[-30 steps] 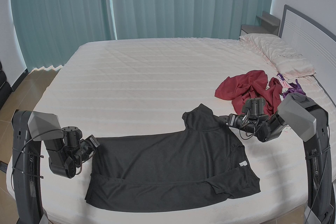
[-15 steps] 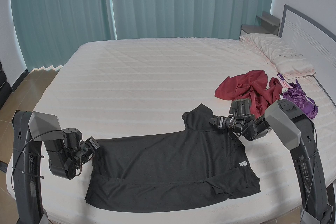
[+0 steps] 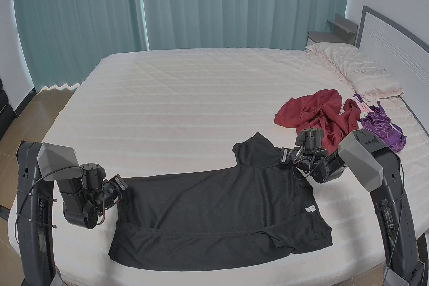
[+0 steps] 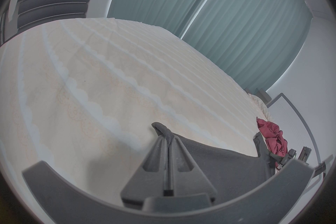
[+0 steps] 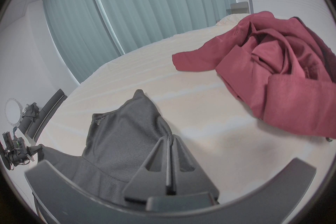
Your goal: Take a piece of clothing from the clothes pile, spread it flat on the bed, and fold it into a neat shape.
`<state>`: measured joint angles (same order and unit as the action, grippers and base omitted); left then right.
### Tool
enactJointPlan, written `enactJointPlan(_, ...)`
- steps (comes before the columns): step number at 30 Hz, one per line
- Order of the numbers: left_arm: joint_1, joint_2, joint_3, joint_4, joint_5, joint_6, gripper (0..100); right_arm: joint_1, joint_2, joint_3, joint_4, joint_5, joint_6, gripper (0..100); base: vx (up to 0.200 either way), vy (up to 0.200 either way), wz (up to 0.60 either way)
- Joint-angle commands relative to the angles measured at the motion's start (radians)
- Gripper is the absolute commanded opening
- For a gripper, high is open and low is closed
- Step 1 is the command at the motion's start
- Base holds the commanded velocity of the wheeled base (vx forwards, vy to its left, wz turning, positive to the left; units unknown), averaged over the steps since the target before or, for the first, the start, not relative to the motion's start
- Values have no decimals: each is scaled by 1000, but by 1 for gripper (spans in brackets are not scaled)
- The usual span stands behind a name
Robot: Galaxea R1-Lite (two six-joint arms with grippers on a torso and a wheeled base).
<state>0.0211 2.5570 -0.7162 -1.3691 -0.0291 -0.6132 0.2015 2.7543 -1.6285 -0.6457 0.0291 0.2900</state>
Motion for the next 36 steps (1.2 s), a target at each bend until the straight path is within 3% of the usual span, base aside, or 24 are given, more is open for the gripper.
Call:
enactJointPlan(1, 5, -9, -25, -2, 5, 1, 0, -7, -67, 68, -38, 0, -3, 0, 0, 0, 0)
enactJointPlan(10, 33, -8, -46, -2, 15, 47, 0, -19, -113, 128, -64, -43, 14, 0, 0, 0, 0)
enactJointPlan(25, 36, -32, -39, -2, 21, 47, 0, -25, -200, 268, -109, -43, 86, 0, 0, 0, 0)
enactJointPlan(31, 33, -54, -48, -4, 98, 46, 0, -14, -189, 268, -153, -58, 84, 0, 0, 0, 0)
enactJointPlan(36, 23, -49, -43, -4, 104, 47, 0, -16, -183, 265, -167, -69, 83, 0, 0, 0, 0)
